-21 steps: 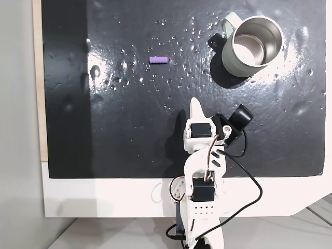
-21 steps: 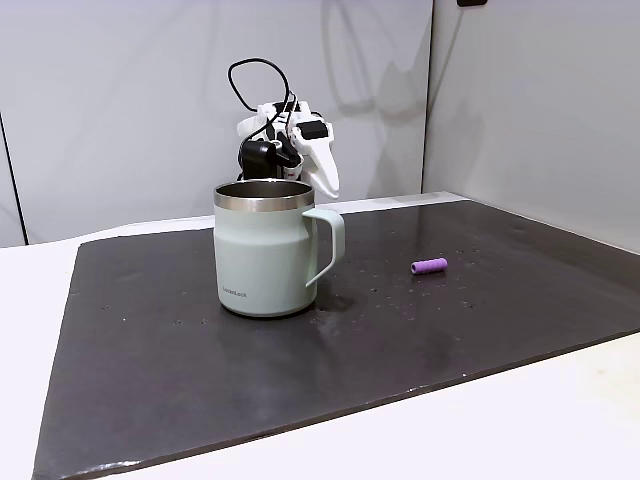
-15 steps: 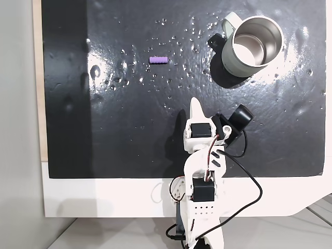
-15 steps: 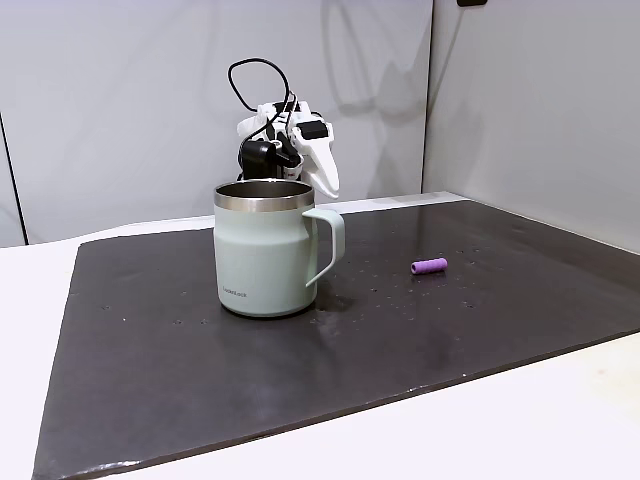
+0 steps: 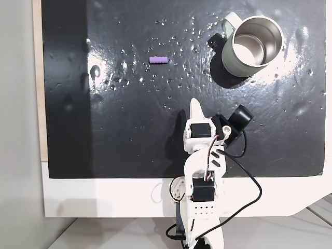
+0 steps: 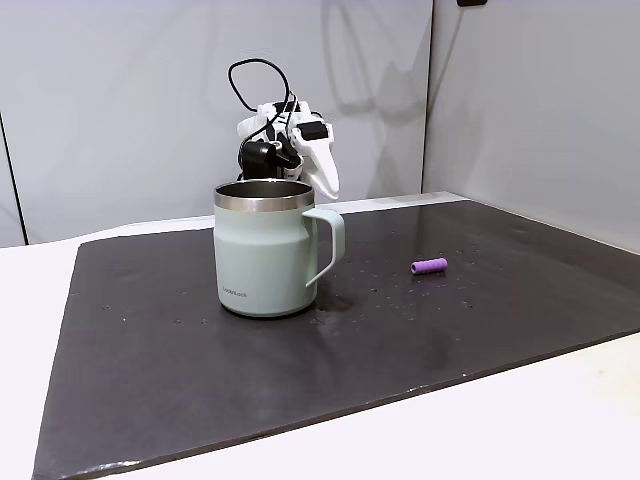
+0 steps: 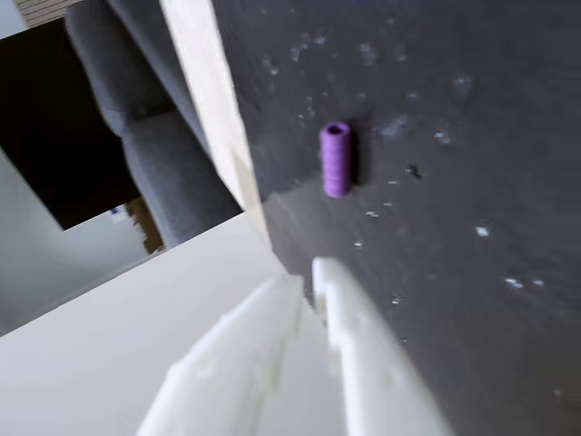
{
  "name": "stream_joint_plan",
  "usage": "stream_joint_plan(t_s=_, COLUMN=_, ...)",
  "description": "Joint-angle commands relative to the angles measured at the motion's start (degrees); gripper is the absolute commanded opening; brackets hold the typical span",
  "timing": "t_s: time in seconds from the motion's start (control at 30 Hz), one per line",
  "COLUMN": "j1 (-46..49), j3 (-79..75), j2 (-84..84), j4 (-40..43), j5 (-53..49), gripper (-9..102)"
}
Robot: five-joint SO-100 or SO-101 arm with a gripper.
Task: Grasp a pengrip and put it in the cup.
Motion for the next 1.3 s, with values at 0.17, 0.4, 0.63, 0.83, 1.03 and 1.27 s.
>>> stream_joint_plan(t_s=0.17, j1=-5.7, j3=-19.1, j2=-11.6, j4=7.3, j5=-1.5, gripper=0)
stream_joint_plan(t_s=0.4, j1=-4.7, j3=-48.9, j2=-38.6, j4=16.5, j5=-3.0, gripper=4)
stream_joint_plan(t_s=0.63, j1=-6.2, j3=-74.4, j2=-60.6, j4=30.4, j5=-0.5, gripper=25)
stream_joint_plan(t_s=0.83, j1=-9.0, j3=-91.2, j2=-74.4, j4=40.0, j5=5.0, gripper=26)
stream_joint_plan(t_s=1.03, j1=-13.5, j3=-105.4, j2=-84.5, j4=46.2, j5=8.3, gripper=26)
stream_joint_plan(t_s=1.27, j1=-15.6, j3=-117.9, j2=-97.4, j4=51.7, j5=9.1, gripper=27)
